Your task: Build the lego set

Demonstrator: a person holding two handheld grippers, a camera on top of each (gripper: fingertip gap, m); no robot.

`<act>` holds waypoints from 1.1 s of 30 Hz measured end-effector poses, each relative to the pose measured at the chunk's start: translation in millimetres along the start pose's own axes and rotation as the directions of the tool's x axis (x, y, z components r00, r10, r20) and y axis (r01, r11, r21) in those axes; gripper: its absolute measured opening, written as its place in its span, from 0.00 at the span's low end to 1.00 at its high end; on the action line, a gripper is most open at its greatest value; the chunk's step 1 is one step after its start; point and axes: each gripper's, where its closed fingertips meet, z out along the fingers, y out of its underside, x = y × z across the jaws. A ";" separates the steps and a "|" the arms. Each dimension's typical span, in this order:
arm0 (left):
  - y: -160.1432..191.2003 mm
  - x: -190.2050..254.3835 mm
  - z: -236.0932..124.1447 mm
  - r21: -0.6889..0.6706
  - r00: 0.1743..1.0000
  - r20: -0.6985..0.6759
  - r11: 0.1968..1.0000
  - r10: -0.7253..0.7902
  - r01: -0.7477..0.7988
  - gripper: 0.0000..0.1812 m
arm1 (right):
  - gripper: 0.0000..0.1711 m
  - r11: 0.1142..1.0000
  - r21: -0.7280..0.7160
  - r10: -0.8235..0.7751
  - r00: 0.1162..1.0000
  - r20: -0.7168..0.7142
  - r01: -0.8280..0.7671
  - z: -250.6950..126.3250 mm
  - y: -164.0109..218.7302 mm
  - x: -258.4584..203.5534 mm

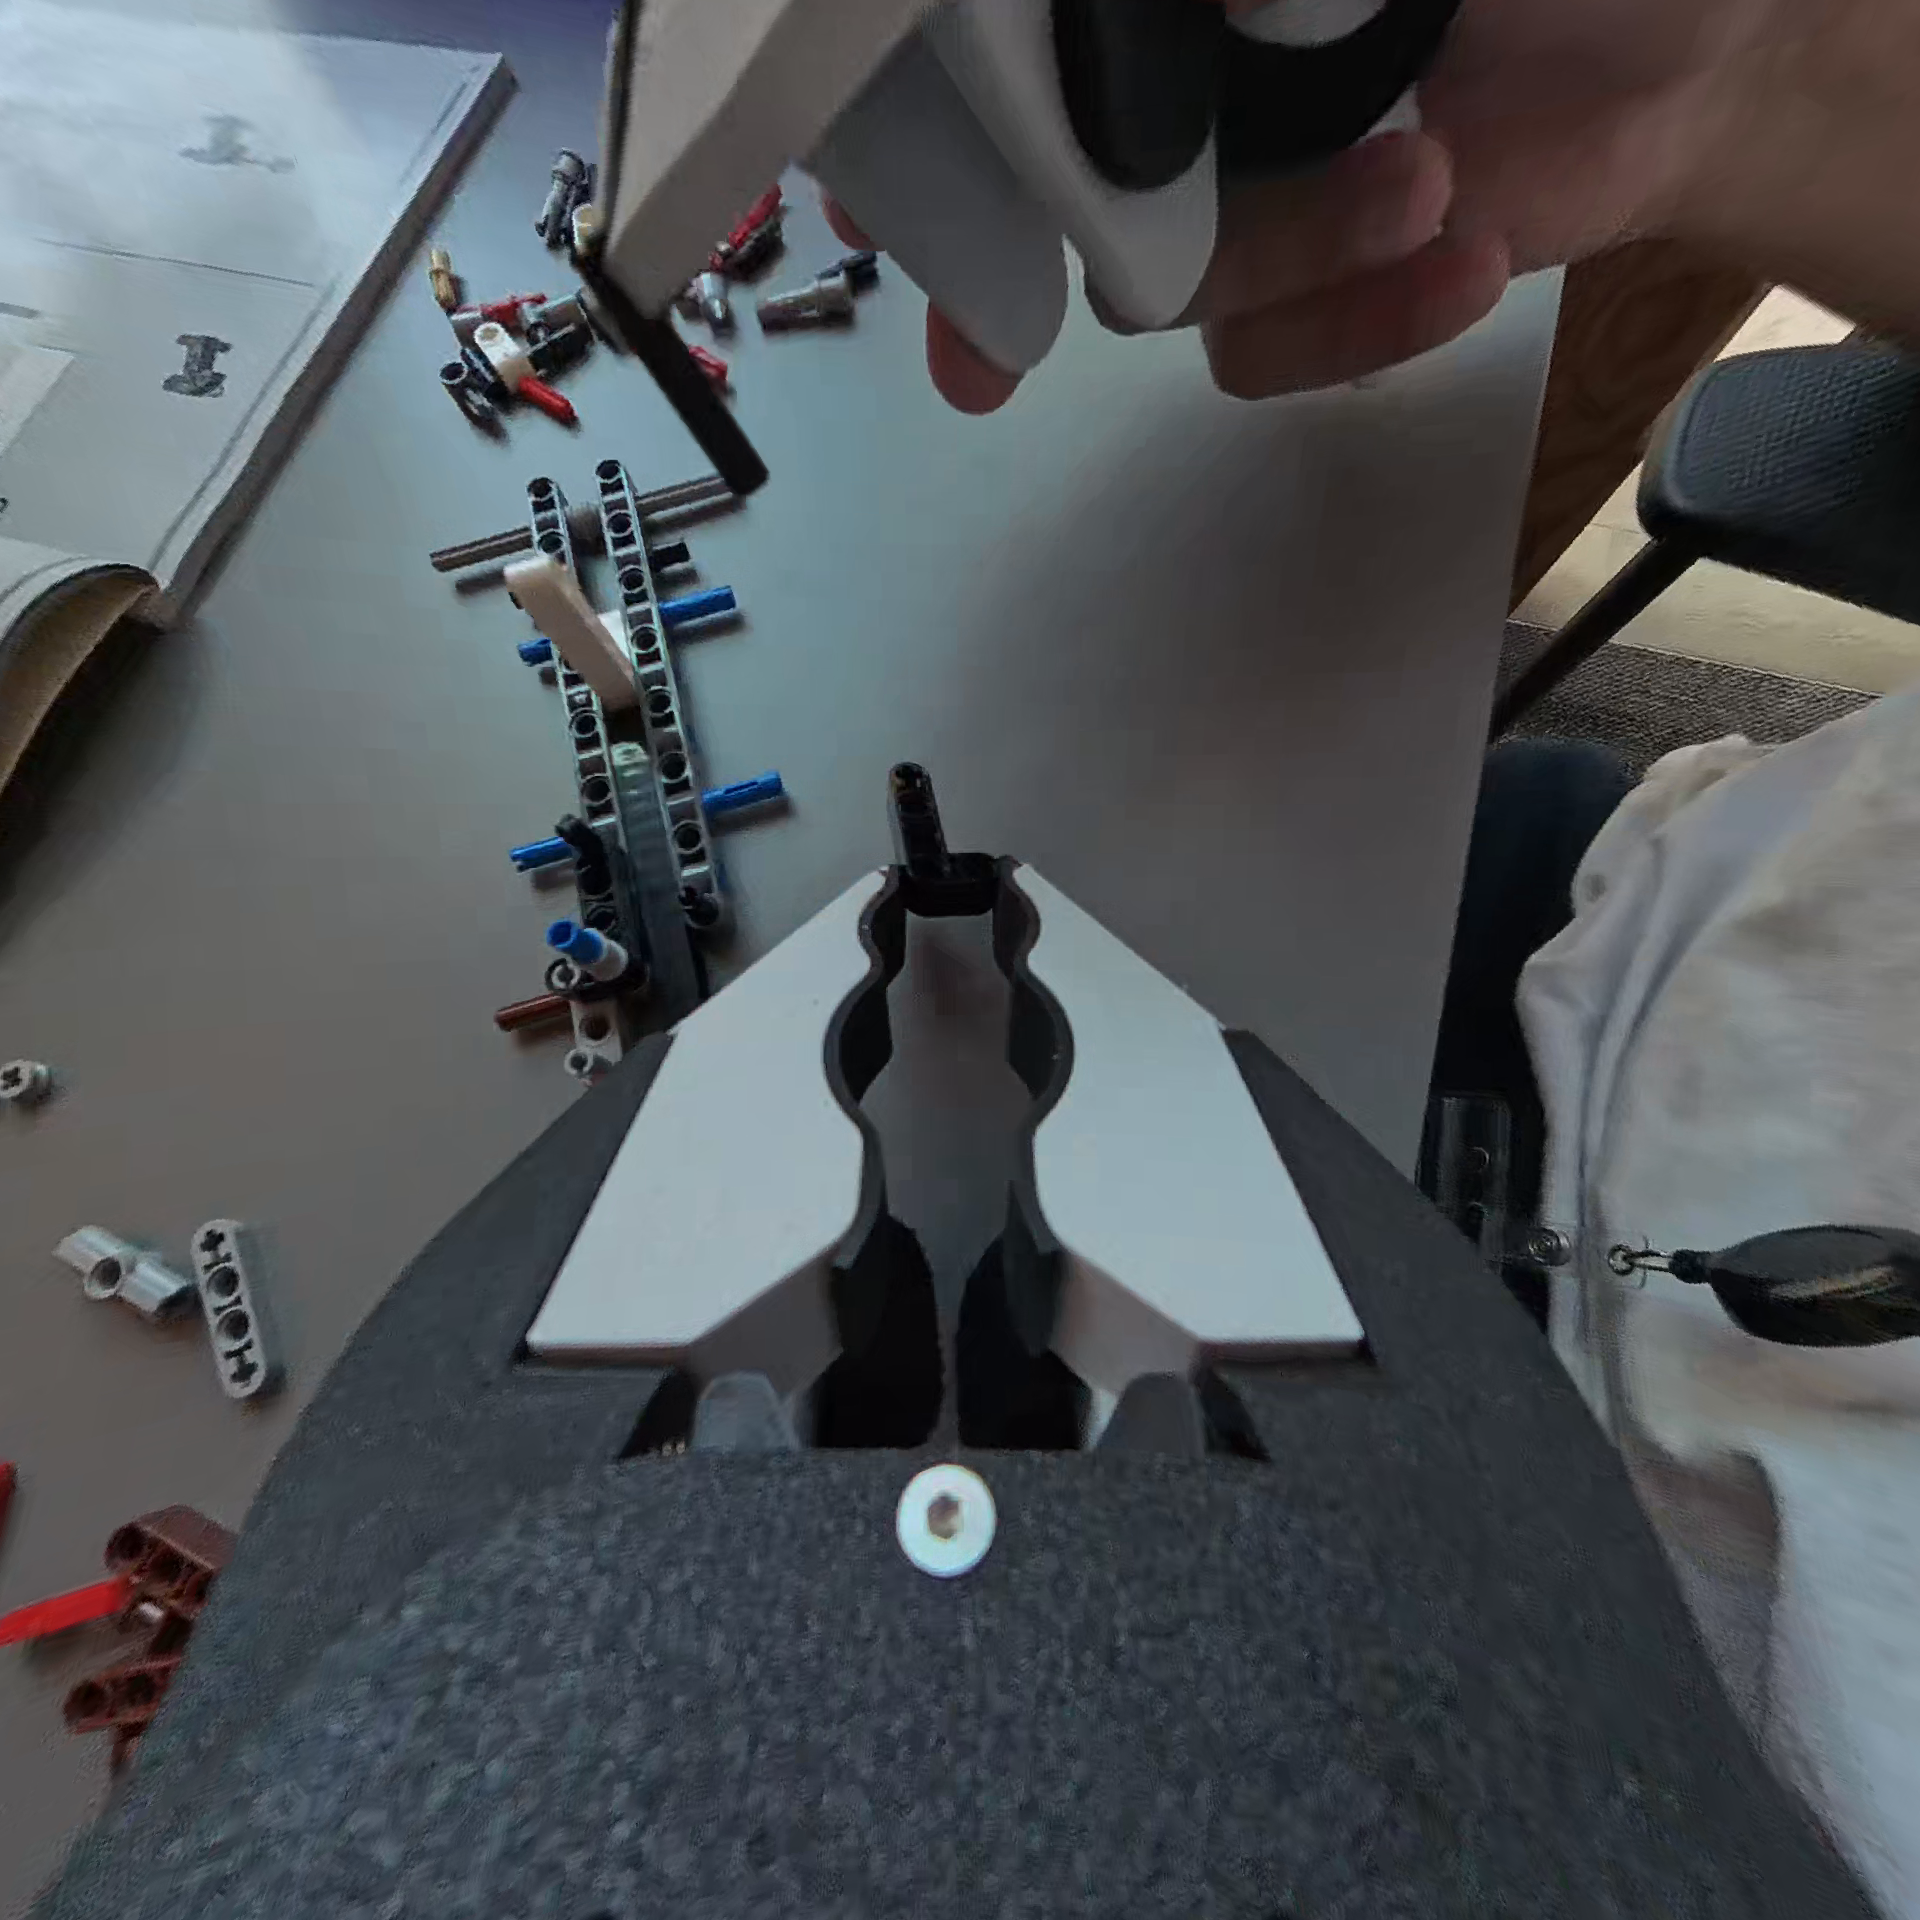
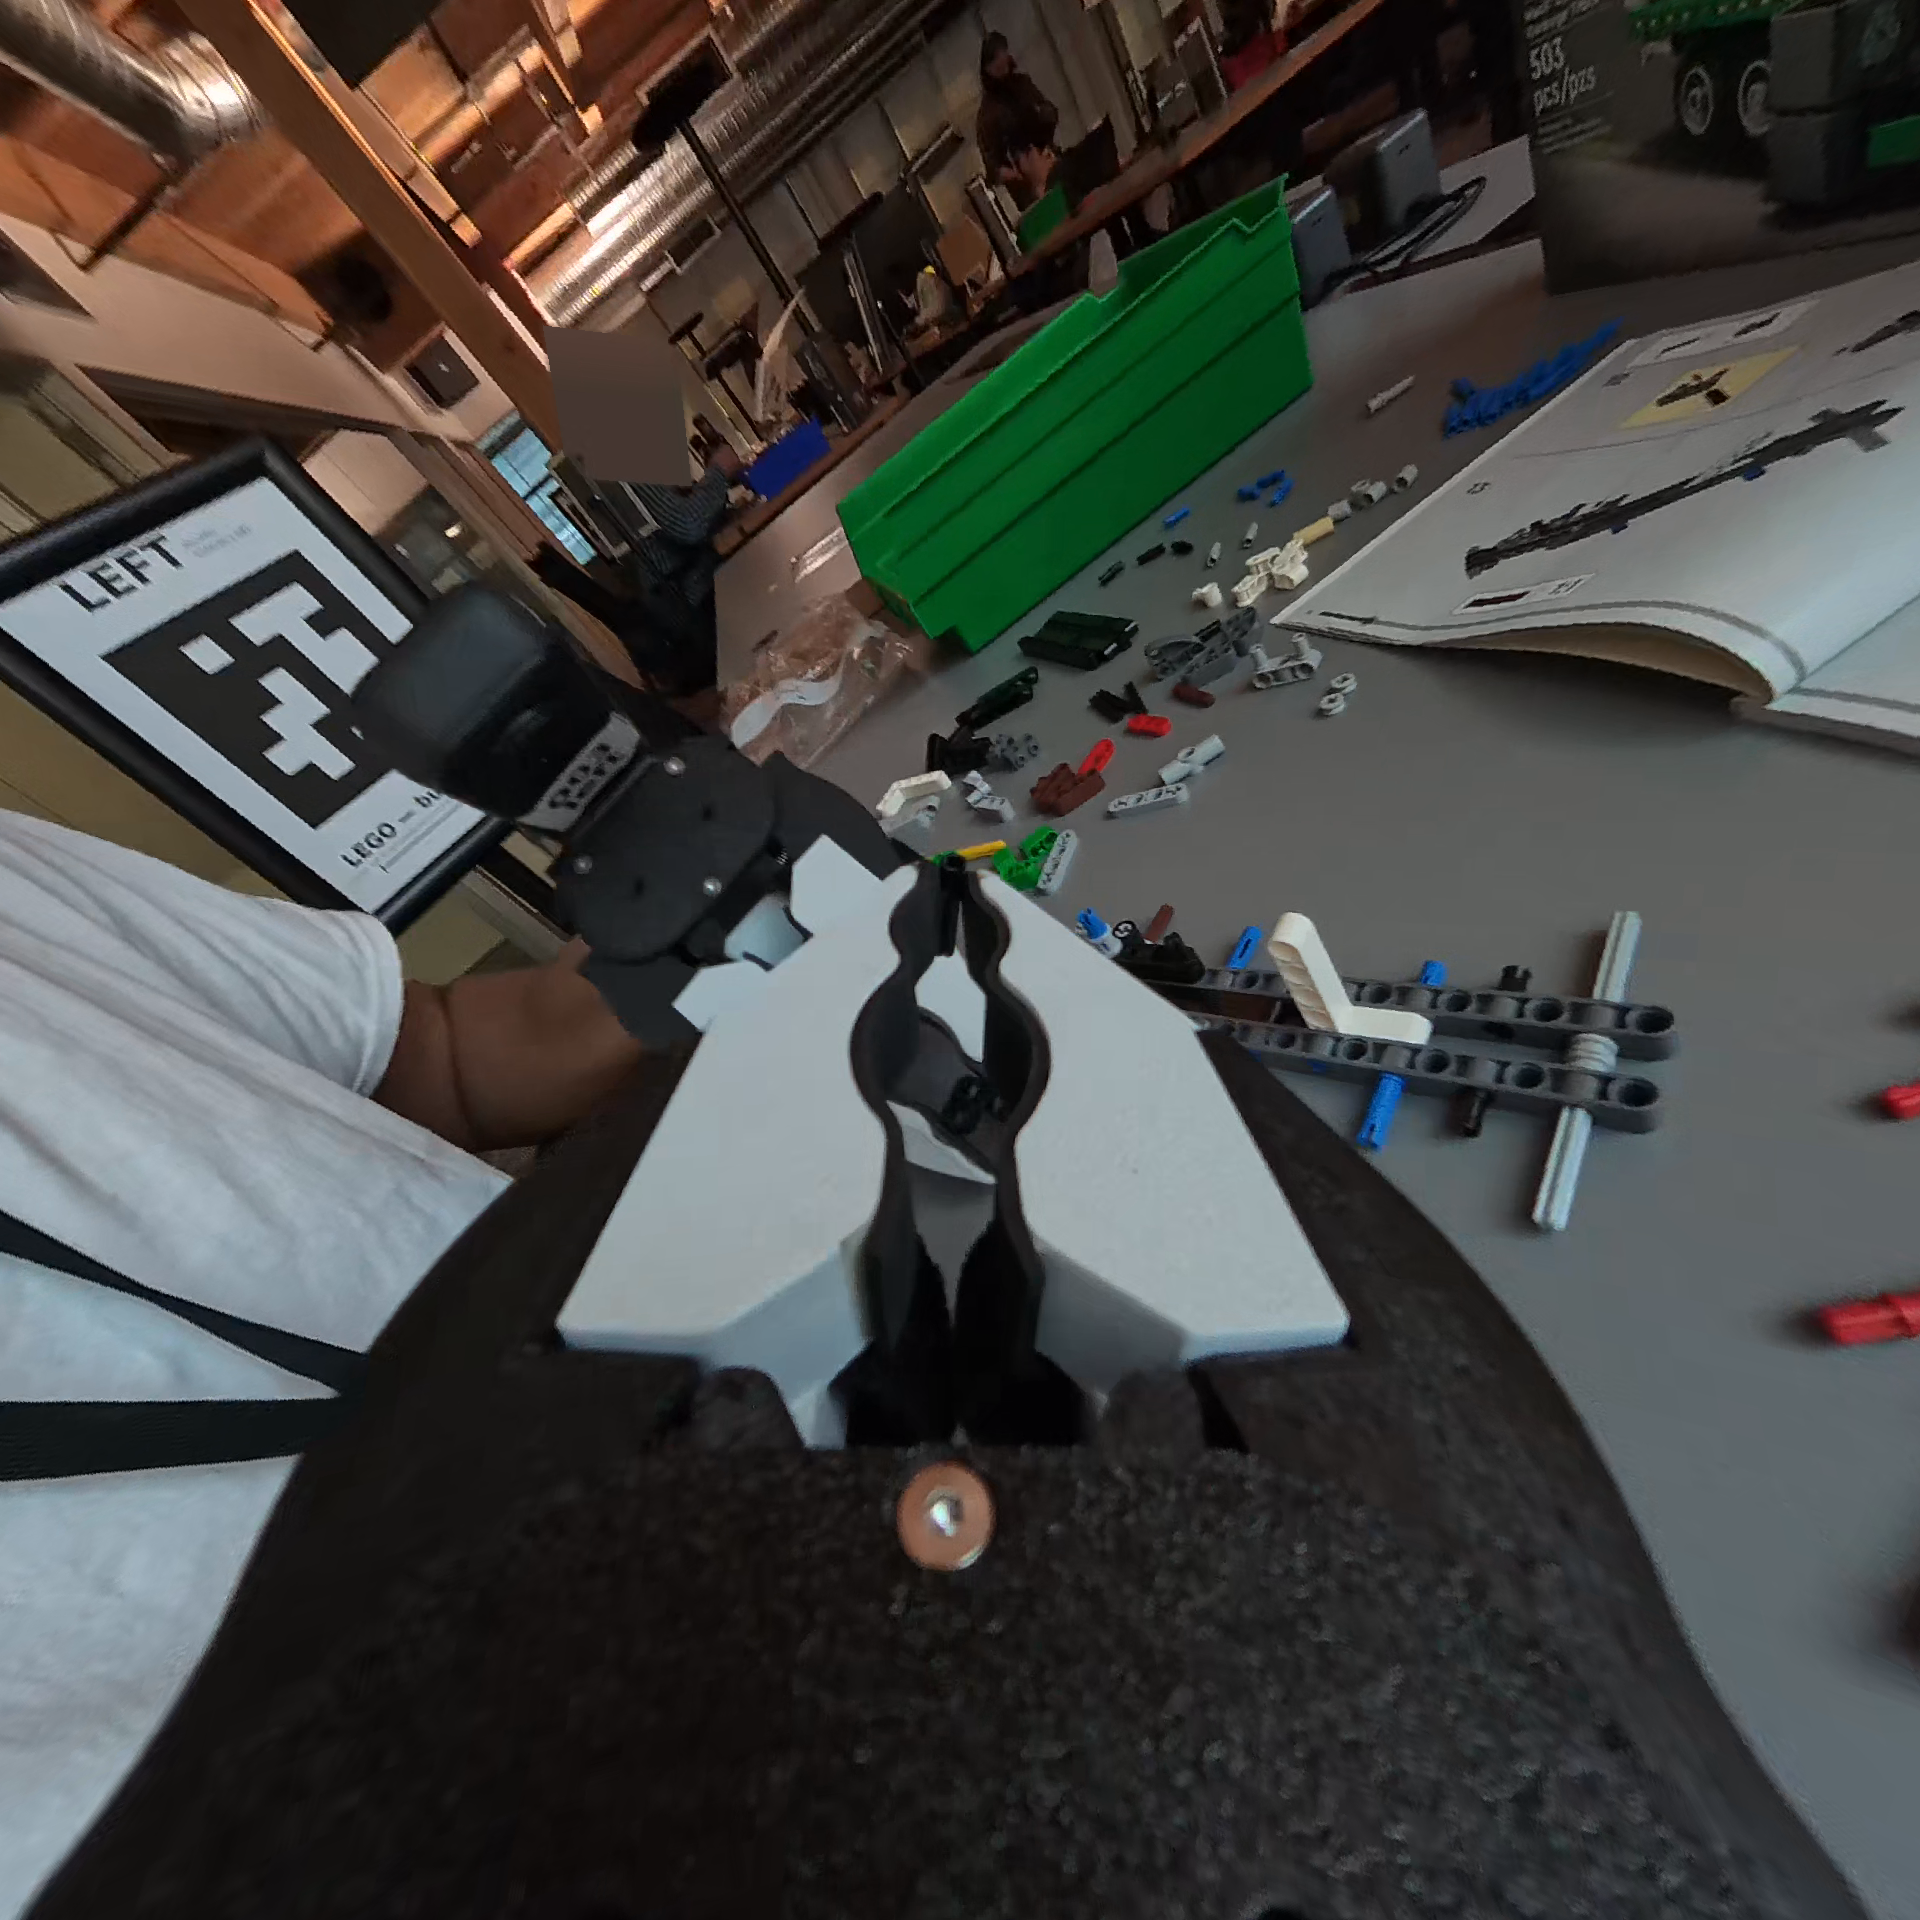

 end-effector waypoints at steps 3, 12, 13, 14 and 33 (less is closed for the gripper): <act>2.8 -2.6 2.3 -0.023 0.998 -0.022 0.998 -0.057 0.057 0.08 | 0.00 0.998 0.000 0.056 0.998 0.026 -0.056 3.9 2.7 -2.2; -22.7 -18.7 -20.2 0.150 0.993 0.041 0.984 -0.107 0.100 0.19 | 0.00 0.987 0.026 0.157 0.987 0.022 -0.157 14.0 8.5 -2.8; -33.4 -21.6 -27.9 0.215 0.993 0.062 0.973 -0.104 0.088 0.17 | 0.00 0.982 0.044 0.179 0.983 0.048 -0.181 15.9 6.7 -6.6; -41.0 -24.8 -34.3 0.259 0.991 0.094 0.963 -0.095 0.067 0.15 | 0.00 0.975 0.061 0.207 0.976 0.073 -0.212 17.4 4.6 -9.5; -33.8 -0.6 -65.0 0.229 0.988 -0.075 0.966 0.136 -0.116 0.01 | 0.09 0.921 -0.293 -0.197 0.955 0.221 0.258 13.8 50.0 -31.1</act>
